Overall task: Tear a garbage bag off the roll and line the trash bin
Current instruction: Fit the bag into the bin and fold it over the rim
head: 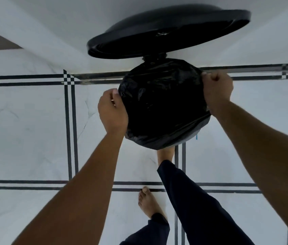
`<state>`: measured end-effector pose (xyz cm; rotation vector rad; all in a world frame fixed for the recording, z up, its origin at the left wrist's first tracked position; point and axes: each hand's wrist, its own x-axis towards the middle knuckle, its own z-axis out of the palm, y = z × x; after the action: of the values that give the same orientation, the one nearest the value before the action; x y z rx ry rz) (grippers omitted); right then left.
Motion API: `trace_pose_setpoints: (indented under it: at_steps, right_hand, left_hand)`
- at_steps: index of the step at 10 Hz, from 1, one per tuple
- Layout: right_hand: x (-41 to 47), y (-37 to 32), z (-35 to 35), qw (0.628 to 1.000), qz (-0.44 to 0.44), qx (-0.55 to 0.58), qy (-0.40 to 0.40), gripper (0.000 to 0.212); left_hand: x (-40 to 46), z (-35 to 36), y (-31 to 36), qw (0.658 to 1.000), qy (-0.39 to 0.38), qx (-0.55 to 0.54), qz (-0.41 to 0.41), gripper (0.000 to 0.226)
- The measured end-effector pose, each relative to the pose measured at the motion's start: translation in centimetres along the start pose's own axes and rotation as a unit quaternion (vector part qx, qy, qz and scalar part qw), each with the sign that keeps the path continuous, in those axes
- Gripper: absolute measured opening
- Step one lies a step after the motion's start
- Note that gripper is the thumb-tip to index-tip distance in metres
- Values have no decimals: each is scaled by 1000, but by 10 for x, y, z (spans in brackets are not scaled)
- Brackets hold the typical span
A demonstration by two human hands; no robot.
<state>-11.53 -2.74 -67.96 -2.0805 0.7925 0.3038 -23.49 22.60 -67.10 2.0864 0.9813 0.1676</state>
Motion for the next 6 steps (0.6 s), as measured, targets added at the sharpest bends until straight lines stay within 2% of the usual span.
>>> trace_pose_setpoints:
  at_steps: [1,2,3,4,5,6]
  right_hand:
    - [-8,15,-7,995,95,-7,-39,25]
    - [-6,33,-22,984,151,-51,-76,26]
    - [-15,41,-24,983,139,-83,-83,25]
    - [-40,40,-21,992,90,-82,32,26]
    - [-76,38,-19,977,-87,-153,119,29]
    - [-104,49,-14,955,-207,-206,48,30]
  left_hand:
    - [-45,-6,-13,979,-7,165,124,38]
    - [-90,-7,-17,926,-96,226,288,39]
    - [-118,-1,-27,880,-194,256,350,35]
    - [-128,-1,-35,858,-216,300,358,31]
    - [-131,-1,-29,865,-207,272,368,15]
    - [-137,-3,-27,864,-215,249,382,11]
